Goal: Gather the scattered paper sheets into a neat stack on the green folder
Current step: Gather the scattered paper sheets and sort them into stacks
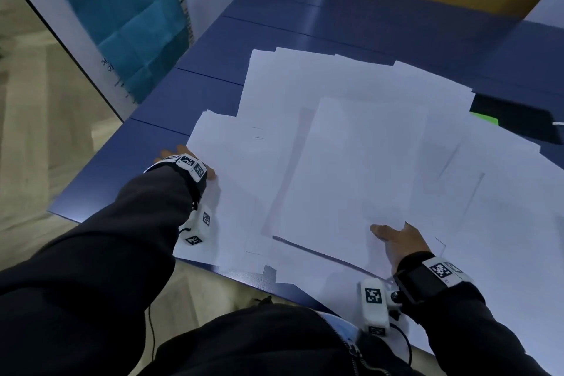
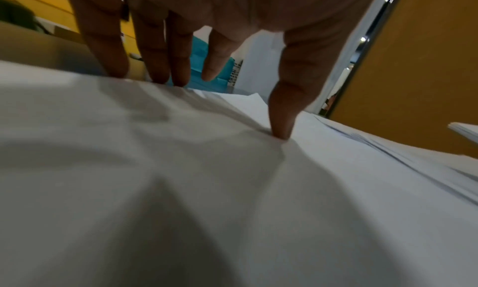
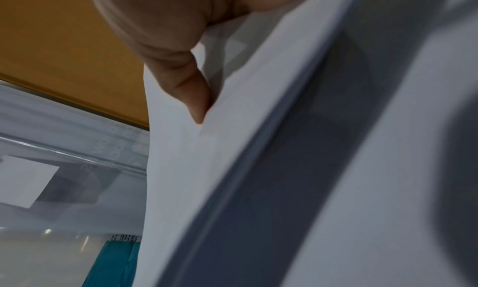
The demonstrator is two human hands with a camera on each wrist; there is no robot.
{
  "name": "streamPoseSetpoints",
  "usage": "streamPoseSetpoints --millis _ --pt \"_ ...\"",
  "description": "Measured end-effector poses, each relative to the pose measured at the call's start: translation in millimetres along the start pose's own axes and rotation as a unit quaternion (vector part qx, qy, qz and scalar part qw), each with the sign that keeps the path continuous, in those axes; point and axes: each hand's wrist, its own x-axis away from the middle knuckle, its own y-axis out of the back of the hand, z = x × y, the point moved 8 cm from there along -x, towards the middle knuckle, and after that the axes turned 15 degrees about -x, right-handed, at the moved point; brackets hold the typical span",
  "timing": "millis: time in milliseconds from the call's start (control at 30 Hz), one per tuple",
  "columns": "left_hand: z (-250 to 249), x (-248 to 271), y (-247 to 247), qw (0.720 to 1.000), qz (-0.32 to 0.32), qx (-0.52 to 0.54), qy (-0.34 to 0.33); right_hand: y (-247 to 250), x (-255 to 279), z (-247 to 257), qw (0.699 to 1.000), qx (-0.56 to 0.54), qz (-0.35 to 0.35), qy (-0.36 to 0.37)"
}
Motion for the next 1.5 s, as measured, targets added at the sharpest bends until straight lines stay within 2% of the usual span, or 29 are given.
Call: streamPoseSetpoints --millis 133,233,400,567,733,900,1000,1167,1333,1367,1433,1500 --pt "-7.2 5.3 8.8 0.999 -0.02 -0.026 -0.024 -0.3 1.9 0.2 1.0 -0.009 0.009 -0.006" --pt "-9.9 5.0 9.5 0.999 -0.01 -0.042 -0.013 -0.9 1.5 -0.6 1.0 -0.004 0.013 -0.011" --pt "-16.9 7.7 7.9 0.999 0.005 -0.006 -0.052 -2.4 1.3 2.0 1.0 0.004 0.016 -0.006" --pt "-25.9 5.5 12.1 0.987 0.024 0.09 -0.128 -4.2 -1.3 -0.2 0.999 -0.028 0.034 -0.007" --pt "-33.9 21.8 33.2 0.964 -0.02 0.198 -0.178 -4.0 -5.5 -7.1 0.999 -0.008 0.04 -0.024" --pt "-29.2 50.4 70.6 0.911 -0.099 0.327 -0.229 -5.7 -11.5 -13.5 0.998 -0.006 0.061 -0.034" --pt "-24.6 70.0 93.8 0.855 -0.108 0.435 -0.262 -7.7 0.3 -4.0 0.998 0.002 0.061 -0.032" --pt "-20.9 100.0 125.6 0.731 -0.07 0.604 -0.31 -5.3 -3.1 -5.0 0.997 0.022 0.072 -0.027" --pt "-43.0 120.5 112.4 0.625 0.044 0.712 -0.316 -4.2 -2.1 -1.5 0.996 0.04 0.07 -0.025" --pt "-49.6 123.5 105.2 0.61 0.067 0.723 -0.316 -5.0 0.1 1.5 0.996 0.048 0.072 -0.02" --pt "-61.4 123.9 90.4 0.599 0.101 0.732 -0.308 -5.2 2.8 5.8 0.996 0.054 0.075 -0.006" --pt "-72.5 116.4 69.5 0.614 0.128 0.728 -0.277 -5.9 3.4 7.8 0.996 0.05 0.076 -0.004"
